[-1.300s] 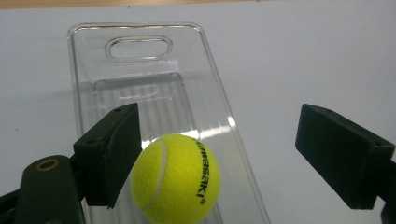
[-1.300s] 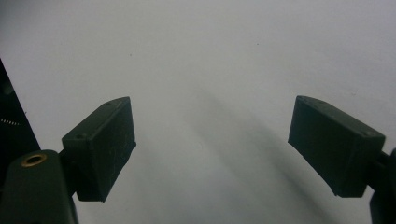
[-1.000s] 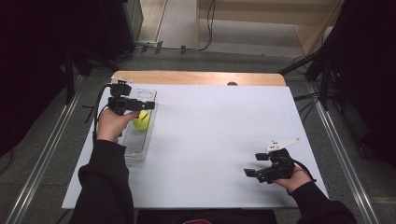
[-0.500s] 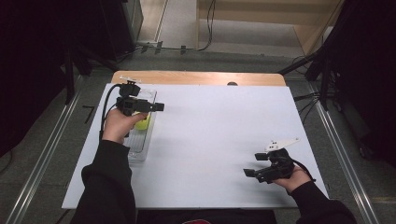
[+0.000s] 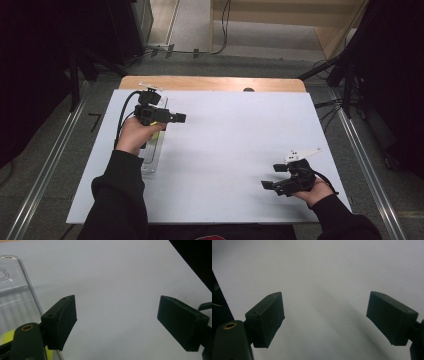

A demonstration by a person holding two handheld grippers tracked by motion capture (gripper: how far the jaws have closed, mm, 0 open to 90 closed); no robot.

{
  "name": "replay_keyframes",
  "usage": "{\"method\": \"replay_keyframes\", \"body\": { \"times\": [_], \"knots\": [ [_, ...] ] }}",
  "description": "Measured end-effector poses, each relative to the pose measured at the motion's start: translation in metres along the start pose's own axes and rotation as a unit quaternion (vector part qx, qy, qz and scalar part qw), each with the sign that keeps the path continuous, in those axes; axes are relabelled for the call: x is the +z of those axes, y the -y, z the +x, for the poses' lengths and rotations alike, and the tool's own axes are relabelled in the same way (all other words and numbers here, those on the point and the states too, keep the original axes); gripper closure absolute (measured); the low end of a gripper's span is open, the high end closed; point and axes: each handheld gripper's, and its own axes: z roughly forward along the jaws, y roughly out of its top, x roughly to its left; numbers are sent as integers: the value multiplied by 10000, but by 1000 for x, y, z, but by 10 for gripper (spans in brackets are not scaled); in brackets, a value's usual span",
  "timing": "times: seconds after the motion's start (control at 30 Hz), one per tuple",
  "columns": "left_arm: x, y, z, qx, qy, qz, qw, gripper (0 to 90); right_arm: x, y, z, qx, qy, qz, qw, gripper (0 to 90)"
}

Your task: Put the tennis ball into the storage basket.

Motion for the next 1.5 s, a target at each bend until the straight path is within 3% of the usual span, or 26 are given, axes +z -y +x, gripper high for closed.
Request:
{"method": "replay_keyframes", "body": {
  "times": [0.23,0.67,1.5],
  "knots": [
    [11,0,-13,223,187,135,9995,171,0,0,0,-8,-7,0,10000,127],
    [13,6,-19,426,351,229,9982,171,-1,1,-1,5,-12,-10,10000,127],
    [5,29,-32,671,577,-1,9961,173,-1,1,-1,20,-13,-8,10000,127]
  ]
}}
